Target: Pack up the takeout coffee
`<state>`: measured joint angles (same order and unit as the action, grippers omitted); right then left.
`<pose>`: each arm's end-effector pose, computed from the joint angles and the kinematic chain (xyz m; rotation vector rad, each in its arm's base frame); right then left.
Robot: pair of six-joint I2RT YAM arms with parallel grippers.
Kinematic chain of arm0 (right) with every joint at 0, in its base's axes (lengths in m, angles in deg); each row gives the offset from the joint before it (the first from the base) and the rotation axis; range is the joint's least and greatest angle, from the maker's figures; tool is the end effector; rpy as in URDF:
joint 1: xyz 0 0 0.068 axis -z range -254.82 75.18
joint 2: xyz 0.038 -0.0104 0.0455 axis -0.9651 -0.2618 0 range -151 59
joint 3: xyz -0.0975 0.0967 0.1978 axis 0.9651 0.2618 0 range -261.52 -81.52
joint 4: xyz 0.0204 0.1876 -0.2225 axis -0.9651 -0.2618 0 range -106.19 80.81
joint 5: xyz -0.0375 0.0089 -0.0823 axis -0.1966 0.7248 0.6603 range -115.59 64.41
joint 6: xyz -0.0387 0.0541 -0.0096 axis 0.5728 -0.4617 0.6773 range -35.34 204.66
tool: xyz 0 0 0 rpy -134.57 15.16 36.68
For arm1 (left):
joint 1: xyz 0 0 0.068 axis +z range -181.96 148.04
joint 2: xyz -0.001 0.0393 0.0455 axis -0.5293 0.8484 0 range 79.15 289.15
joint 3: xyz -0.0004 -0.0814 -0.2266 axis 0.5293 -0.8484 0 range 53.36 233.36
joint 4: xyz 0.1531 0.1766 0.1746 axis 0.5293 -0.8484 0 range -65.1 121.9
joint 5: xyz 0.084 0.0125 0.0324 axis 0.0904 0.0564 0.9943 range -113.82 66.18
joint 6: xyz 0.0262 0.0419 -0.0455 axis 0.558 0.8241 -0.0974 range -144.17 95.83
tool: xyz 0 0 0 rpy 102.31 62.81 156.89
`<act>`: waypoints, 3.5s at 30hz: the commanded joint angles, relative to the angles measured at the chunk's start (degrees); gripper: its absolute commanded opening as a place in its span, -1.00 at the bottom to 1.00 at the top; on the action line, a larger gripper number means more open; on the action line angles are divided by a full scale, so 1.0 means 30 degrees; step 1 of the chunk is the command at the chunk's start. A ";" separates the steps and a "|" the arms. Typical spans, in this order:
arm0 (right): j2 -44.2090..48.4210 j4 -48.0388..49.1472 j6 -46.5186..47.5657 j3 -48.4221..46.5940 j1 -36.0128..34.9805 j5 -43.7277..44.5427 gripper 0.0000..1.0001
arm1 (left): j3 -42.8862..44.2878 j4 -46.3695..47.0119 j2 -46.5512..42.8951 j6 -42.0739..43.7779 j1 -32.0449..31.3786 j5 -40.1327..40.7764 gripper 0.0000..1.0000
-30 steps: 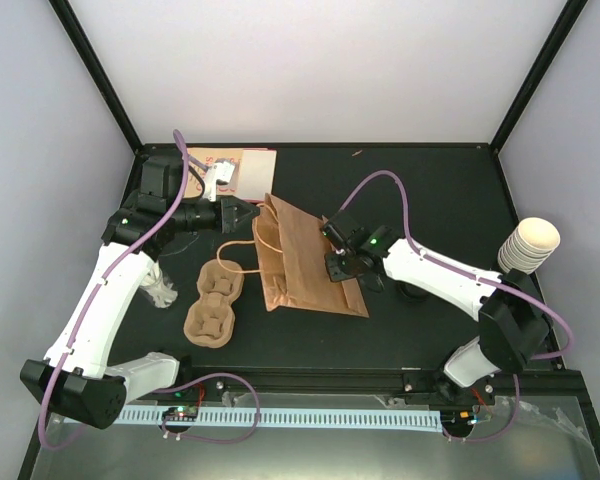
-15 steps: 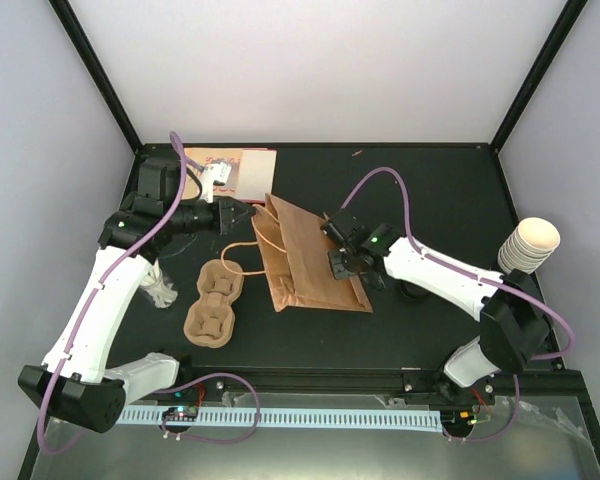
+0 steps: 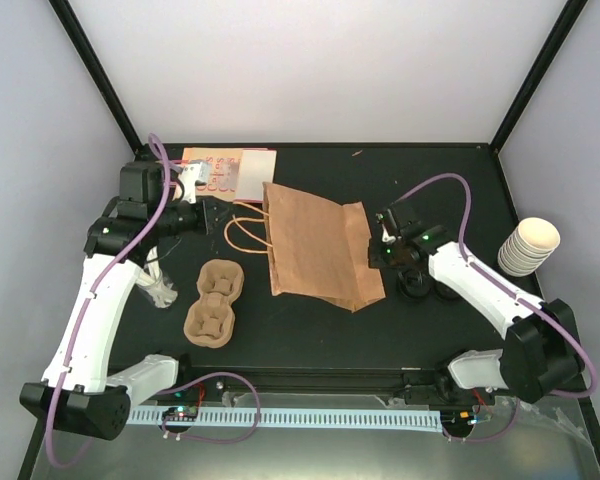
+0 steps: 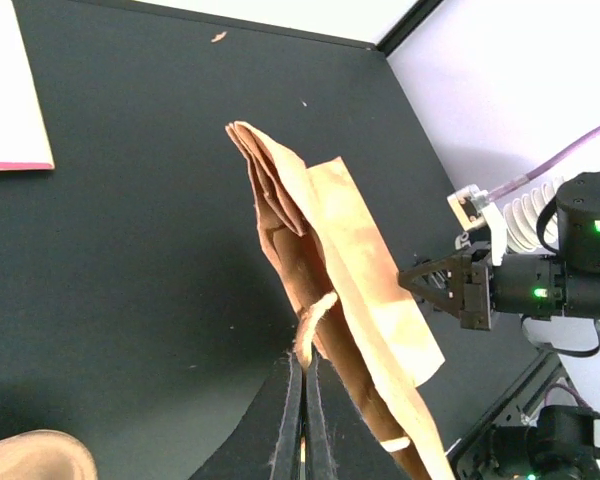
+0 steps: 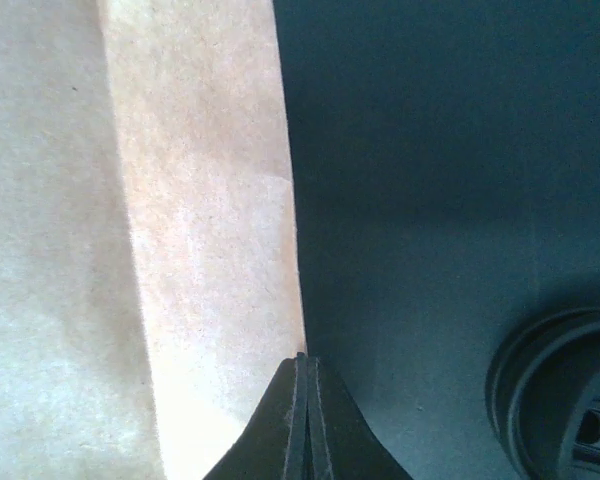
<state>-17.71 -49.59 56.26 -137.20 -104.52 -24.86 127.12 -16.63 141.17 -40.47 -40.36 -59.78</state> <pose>0.2680 0.1522 0.1826 -0.0260 2.6819 0.3168 0.2573 -0.0698 0.3621 0.2048 2.2149 -0.9311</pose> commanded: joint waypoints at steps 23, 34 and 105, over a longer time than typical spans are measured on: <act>0.1590 0.4337 -0.0203 0.2874 0.3376 -0.8078 -0.94 | 0.0161 -0.0032 -0.0573 0.1293 0.2364 -0.3153 -0.96; 0.1820 0.6056 -0.0070 0.3853 0.3393 -0.9608 -0.49 | 0.0084 0.5969 -0.1604 -0.5228 0.1010 -0.7178 -0.90; 0.4425 0.1322 0.3915 -0.5963 -0.7221 0.2614 0.74 | 0.3228 0.9494 0.3673 -0.8162 -0.5965 -0.2882 -0.92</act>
<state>-1.93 -42.88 66.55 -152.45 -123.31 -23.85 135.12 10.45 152.16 -64.27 -57.72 -68.99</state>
